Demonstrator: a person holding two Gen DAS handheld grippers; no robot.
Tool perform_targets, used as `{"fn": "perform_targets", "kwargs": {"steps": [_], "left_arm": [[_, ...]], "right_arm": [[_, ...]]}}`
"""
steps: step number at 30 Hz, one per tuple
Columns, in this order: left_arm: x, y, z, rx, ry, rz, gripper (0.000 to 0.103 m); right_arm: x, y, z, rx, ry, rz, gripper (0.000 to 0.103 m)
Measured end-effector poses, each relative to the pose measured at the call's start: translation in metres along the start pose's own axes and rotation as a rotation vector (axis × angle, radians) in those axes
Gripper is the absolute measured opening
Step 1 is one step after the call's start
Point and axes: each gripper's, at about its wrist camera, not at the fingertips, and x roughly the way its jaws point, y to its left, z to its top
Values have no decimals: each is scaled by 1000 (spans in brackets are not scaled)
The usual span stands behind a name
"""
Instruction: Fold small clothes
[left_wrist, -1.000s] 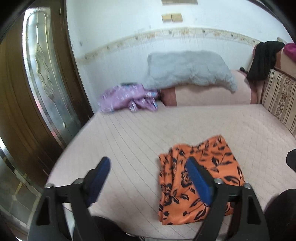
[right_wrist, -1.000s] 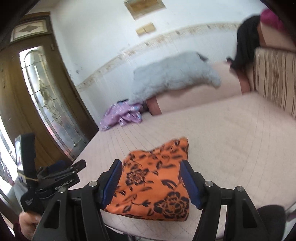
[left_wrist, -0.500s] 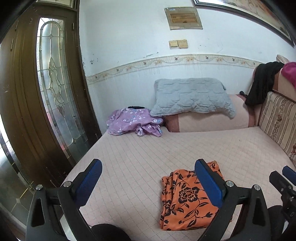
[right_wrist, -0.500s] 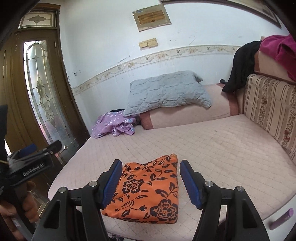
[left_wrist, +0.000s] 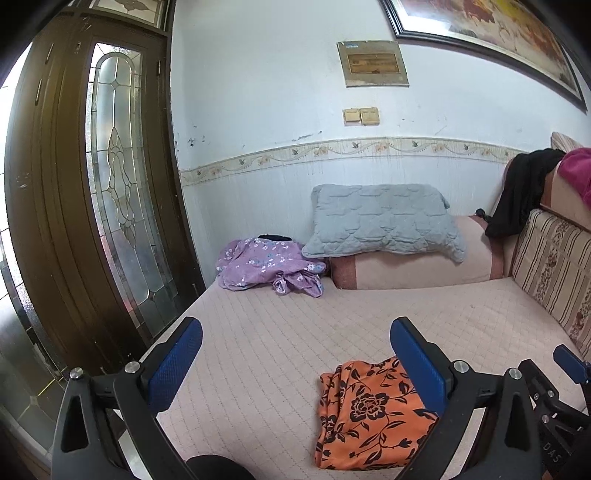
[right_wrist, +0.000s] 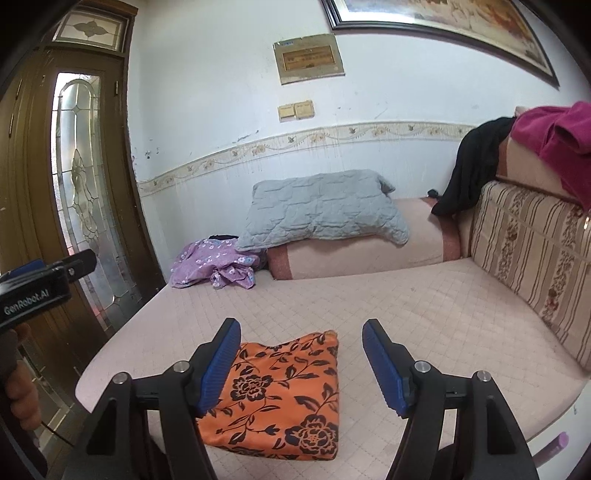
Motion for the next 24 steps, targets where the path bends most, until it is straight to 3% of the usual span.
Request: {"fn": "perform_targets", "kwargs": {"steps": [24], "left_arm": [[2,0,-1,30,11,-21,102]], "right_arm": [[-1,25,6,-71,7,-41,74]]}}
